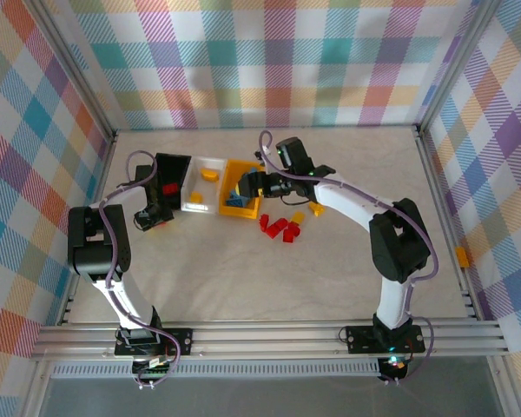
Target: Sort the legos into containers by color
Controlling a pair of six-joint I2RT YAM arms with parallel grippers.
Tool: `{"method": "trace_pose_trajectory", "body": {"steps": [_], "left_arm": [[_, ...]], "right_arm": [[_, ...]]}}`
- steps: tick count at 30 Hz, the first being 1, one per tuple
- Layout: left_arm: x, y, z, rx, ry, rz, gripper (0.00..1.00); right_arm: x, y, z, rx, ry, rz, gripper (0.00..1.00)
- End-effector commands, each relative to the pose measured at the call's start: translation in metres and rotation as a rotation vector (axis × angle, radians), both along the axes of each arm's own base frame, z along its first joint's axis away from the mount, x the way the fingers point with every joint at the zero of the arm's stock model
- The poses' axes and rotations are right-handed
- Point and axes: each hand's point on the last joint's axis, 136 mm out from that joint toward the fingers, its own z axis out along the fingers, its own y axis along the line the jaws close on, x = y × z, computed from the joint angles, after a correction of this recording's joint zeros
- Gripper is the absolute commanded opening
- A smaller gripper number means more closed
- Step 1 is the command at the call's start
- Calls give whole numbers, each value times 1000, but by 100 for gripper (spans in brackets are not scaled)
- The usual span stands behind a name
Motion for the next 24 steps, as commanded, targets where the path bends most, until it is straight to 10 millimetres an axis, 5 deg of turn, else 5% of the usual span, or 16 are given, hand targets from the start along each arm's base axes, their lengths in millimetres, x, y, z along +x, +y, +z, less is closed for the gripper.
{"method": "trace_pose_trajectory", "body": {"steps": [1, 6, 15, 24], "left_arm": [[4, 0, 3, -34, -49, 13, 49], [-5, -7, 14, -50, -64, 20, 48], [-18, -16, 64, -44, -146, 17, 49], [31, -23, 103, -47, -208, -31, 49]], "right_arm": [[-7, 4, 22, 54, -40, 29, 66], [-7, 7, 17, 54, -28, 32, 66], [-8, 14, 9, 60, -11, 40, 65], [-14, 7, 11, 44, -26, 32, 65]]}}
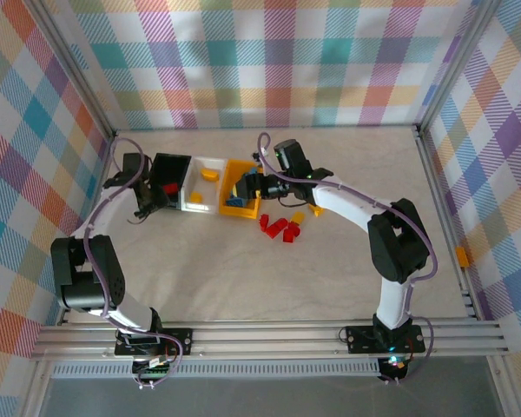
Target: Sort the legos into containers by color
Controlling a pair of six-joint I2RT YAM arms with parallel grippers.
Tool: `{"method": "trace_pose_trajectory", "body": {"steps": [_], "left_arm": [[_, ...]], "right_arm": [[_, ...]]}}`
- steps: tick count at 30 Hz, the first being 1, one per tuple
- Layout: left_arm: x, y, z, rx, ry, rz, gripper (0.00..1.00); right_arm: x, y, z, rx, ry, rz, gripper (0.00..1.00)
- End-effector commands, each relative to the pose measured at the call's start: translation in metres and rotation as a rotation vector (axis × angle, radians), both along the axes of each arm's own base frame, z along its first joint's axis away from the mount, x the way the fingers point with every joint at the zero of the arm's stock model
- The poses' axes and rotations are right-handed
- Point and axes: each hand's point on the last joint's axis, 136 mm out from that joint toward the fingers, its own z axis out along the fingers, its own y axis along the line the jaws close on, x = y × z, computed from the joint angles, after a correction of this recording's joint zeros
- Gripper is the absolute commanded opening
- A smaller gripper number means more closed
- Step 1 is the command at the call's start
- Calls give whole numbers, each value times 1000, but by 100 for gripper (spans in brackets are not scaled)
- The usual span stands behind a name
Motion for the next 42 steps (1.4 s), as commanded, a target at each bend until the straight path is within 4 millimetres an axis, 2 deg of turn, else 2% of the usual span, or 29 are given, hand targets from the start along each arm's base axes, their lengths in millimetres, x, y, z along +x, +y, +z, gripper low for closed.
{"method": "trace_pose_trajectory", "body": {"steps": [1, 4, 7, 10, 12, 14, 17, 20, 24, 27, 33, 38, 42], "left_arm": [[23, -5, 6, 3, 9, -32, 49], [49, -2, 6, 14, 8, -35, 50], [73, -2, -3, 12, 31, -45, 50], [91, -5, -14, -6, 45, -54, 52], [99, -6, -21, -11, 57, -59, 55], [103, -9, -26, -12, 67, -68, 60], [106, -9, -26, -13, 63, -76, 62], [105, -13, -22, -31, 49, -80, 66], [102, -16, -12, -47, 25, -82, 79], [100, -19, -6, -65, 14, -85, 83], [86, -39, 17, -94, -32, -124, 83], [57, -67, 32, -113, -60, -183, 84], [29, -92, 35, -107, -58, -255, 84]], "right_arm": [[-9, -3, 12, 11, -32, 17, 65], [-12, -9, 8, -19, -36, 10, 65], [-16, -19, 4, -58, -43, -6, 66], [-12, -47, -8, -170, -45, -104, 68], [-9, -74, -22, -272, -33, -178, 68], [-9, -98, -36, -344, -6, -228, 69], [-13, -127, -58, -377, 61, -277, 70], [-21, -149, -78, -433, 108, -315, 70], [-27, -172, -102, -514, 177, -343, 71], [-27, -175, -114, -525, 192, -331, 74], [-25, -153, -119, -465, 196, -246, 73], [-32, -141, -133, -510, 227, -220, 72], [-37, -137, -144, -575, 226, -210, 72]]}}
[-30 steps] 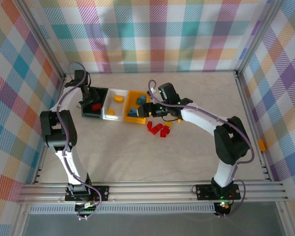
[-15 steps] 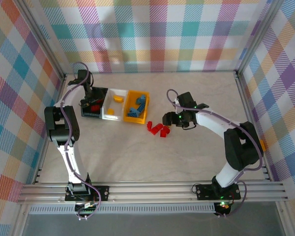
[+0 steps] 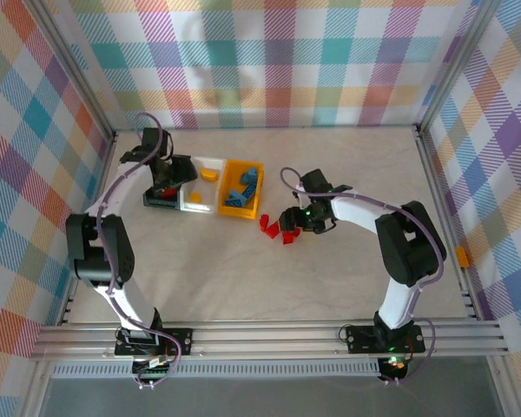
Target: Sort the legos into containers by color
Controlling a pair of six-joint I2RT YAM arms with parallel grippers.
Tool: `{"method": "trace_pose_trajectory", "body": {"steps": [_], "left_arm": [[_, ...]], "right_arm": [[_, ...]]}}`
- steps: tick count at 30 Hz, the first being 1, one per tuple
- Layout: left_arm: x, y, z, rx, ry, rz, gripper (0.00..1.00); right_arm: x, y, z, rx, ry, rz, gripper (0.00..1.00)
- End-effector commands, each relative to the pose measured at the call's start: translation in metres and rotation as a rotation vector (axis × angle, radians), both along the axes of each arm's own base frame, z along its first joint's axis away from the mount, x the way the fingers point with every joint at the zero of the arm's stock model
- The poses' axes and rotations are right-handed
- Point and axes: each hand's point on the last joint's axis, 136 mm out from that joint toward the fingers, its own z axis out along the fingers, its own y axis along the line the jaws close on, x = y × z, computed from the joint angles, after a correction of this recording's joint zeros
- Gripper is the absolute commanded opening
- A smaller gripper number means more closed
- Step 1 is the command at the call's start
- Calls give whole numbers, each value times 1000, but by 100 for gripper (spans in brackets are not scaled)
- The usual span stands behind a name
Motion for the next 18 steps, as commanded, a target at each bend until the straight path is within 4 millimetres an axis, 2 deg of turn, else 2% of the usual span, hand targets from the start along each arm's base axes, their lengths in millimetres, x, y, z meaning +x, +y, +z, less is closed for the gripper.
{"method": "trace_pose_trajectory", "body": {"steps": [1, 5, 7, 12, 15, 18], "left_arm": [[-24, -21, 6, -12, -8, -58, 85], [-35, -23, 1, -24, 1, -64, 85], [-34, -26, -4, -33, 16, -74, 85], [-32, -50, -8, -47, 20, -127, 85], [-28, -57, -13, -62, 26, -133, 85], [-21, -60, -23, -47, 44, -139, 85]], "right_arm": [[-2, 5, -2, -33, -2, 25, 71], [-3, 2, -8, -63, 6, 10, 69], [-4, -1, -10, -82, 6, 4, 64], [-9, -8, -9, -96, -3, -10, 54], [-13, -9, -6, -89, -3, -14, 49], [-18, -9, -5, -77, 4, -13, 49]]}}
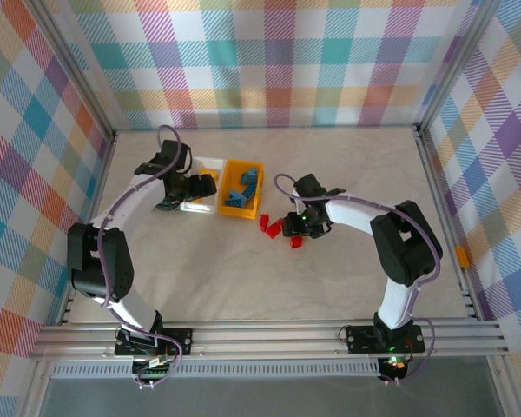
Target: Sort the legos into containers by color
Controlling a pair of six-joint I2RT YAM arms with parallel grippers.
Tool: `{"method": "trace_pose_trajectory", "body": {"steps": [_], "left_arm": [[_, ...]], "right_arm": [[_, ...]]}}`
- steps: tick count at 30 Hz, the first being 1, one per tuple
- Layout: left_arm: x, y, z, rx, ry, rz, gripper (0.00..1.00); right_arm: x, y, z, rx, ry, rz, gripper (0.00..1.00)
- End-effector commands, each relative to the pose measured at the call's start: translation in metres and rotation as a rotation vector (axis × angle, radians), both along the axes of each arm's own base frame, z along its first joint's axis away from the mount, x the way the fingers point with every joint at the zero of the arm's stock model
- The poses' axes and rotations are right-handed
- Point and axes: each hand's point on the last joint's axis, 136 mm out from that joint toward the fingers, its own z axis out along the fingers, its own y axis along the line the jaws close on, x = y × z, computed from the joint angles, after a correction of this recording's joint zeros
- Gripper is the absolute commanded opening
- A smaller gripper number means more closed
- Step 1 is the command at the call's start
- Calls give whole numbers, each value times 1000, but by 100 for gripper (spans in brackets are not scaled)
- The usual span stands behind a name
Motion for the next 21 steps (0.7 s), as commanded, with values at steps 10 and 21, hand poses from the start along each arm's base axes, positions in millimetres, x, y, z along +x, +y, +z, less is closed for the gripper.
{"method": "trace_pose_trajectory", "body": {"steps": [10, 21], "left_arm": [[61, -46, -26, -64, 19, -105, 84], [68, -112, -48, -86, 49, -245, 83]], "right_arm": [[-23, -7, 4, 19, 20, -12, 54], [-34, -16, 2, -3, 26, -8, 56]]}}
